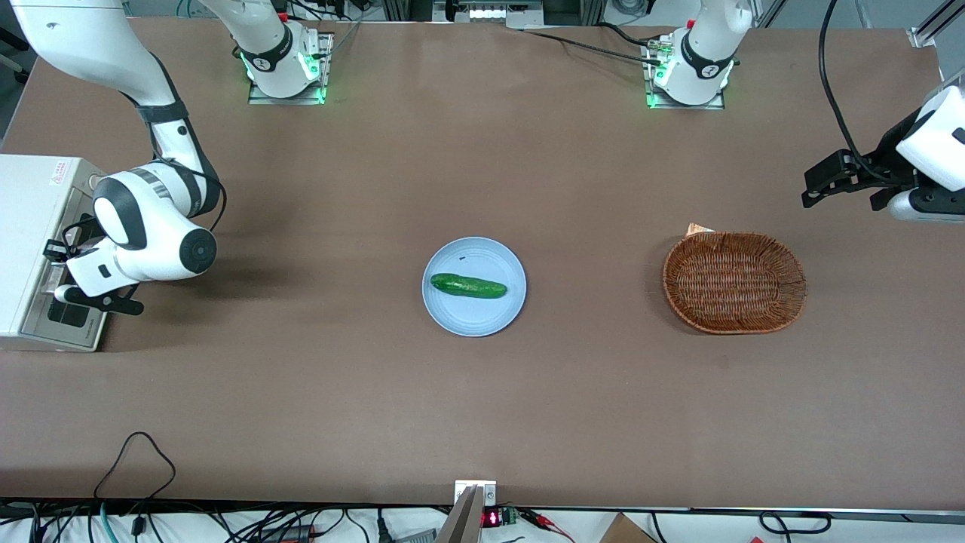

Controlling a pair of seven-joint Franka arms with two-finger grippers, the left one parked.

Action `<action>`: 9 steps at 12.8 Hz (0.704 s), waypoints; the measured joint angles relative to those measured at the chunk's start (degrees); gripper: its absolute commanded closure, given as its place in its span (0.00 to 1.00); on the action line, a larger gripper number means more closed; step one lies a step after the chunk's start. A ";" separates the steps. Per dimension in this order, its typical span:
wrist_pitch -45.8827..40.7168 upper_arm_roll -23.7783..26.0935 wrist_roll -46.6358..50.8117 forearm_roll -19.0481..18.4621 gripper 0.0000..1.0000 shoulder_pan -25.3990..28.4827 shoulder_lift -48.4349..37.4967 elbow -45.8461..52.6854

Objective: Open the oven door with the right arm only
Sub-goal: 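Move the right gripper down to the toaster oven door's handle, then pull the oven door handle outward and down with the right gripper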

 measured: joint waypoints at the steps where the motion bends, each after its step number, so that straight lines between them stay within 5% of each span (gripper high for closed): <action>1: 0.08 0.00 0.23 -0.46 1.00 -0.24 0.00 -0.28; 9: 0.42 0.00 1.66 -0.67 1.00 -0.52 0.02 -1.13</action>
